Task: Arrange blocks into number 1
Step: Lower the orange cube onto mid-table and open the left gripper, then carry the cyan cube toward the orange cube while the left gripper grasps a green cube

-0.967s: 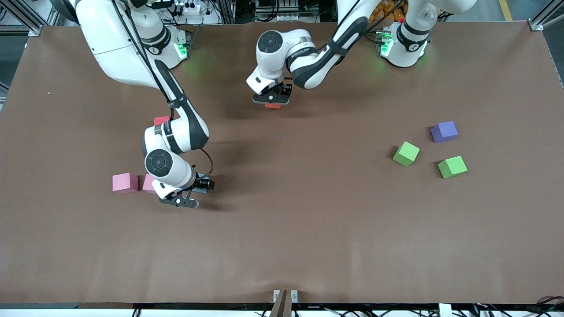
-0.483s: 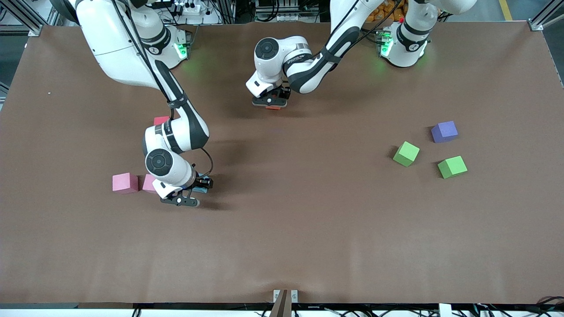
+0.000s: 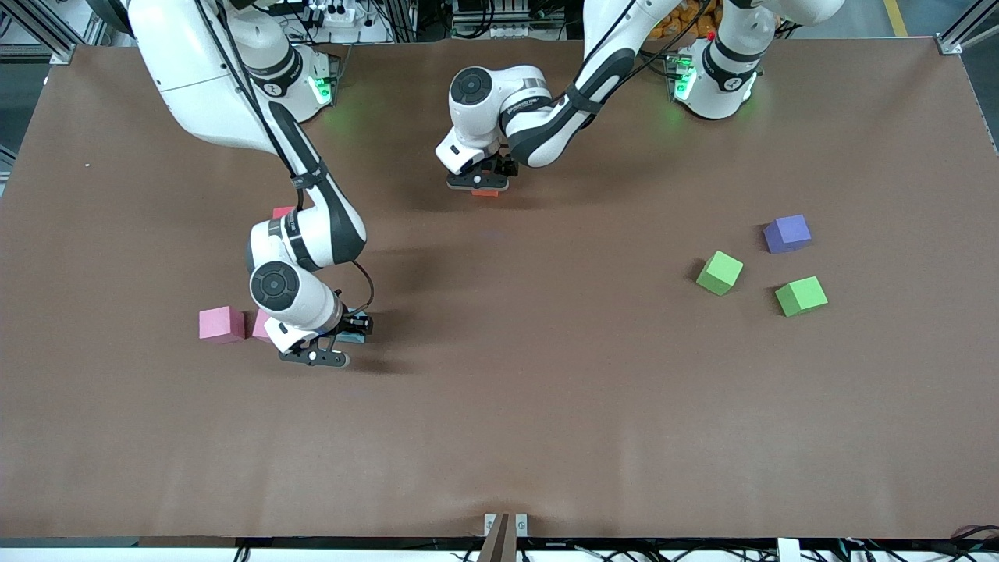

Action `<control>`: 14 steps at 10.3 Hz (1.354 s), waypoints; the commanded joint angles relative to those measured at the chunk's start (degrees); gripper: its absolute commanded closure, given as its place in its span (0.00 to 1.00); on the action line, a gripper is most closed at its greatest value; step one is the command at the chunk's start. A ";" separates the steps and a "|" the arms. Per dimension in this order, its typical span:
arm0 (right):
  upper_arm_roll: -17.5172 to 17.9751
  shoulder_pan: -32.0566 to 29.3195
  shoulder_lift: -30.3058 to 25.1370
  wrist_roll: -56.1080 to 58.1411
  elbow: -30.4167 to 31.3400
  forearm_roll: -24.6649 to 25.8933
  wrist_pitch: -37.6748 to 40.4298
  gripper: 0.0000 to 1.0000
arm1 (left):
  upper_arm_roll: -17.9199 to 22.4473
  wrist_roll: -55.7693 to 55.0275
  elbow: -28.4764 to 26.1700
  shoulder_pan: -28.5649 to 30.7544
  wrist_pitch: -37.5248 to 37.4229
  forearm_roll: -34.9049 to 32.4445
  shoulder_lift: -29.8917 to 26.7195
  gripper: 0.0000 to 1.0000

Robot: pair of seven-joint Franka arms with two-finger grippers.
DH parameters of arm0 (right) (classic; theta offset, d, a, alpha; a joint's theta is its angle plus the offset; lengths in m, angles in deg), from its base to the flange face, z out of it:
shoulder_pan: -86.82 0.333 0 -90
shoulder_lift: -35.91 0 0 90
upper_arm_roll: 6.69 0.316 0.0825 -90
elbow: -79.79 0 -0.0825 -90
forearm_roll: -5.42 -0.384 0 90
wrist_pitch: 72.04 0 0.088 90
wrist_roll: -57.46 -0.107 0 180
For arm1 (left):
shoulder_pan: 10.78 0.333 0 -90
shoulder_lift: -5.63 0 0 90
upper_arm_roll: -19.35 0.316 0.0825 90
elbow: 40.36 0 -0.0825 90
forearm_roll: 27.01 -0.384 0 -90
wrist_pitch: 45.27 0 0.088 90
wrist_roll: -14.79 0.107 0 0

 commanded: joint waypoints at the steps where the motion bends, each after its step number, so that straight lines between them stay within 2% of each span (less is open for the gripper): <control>1: 0.58 -0.83 -1.50 1.52 0.96 -0.93 0.82 0.43 | 0.31 -2.88 0.01 -0.04 -5.71 -1.73 -4.69 0.00; 3: 0.50 -0.30 -3.43 1.52 0.96 -0.93 1.96 0.42 | 0.48 -5.17 -0.26 1.45 -8.62 -1.73 -7.94 0.00; 5: 0.15 1.53 -7.37 1.44 0.88 -0.93 4.85 0.41 | 0.48 -7.44 -0.78 6.26 -10.12 -1.73 -10.40 0.00; 8: -1.26 4.70 -10.64 0.47 0.87 -0.93 6.71 0.41 | 0.40 -8.16 -3.59 19.43 -10.22 -1.82 -12.43 0.00; 10: -3.89 9.34 -10.91 -1.71 0.87 -1.10 6.89 0.41 | 0.48 -8.43 -4.82 28.39 -10.22 -1.91 -13.58 0.00; 12: -4.16 13.04 -11.26 -4.36 0.79 -4.16 6.89 0.41 | 0.48 -6.94 -6.75 37.18 -10.22 -2.52 -14.98 0.00; 14: -7.75 18.74 -11.44 -4.37 0.70 -7.07 6.80 0.42 | 0.13 -2.91 -8.69 44.92 -9.95 -7.95 -15.43 0.00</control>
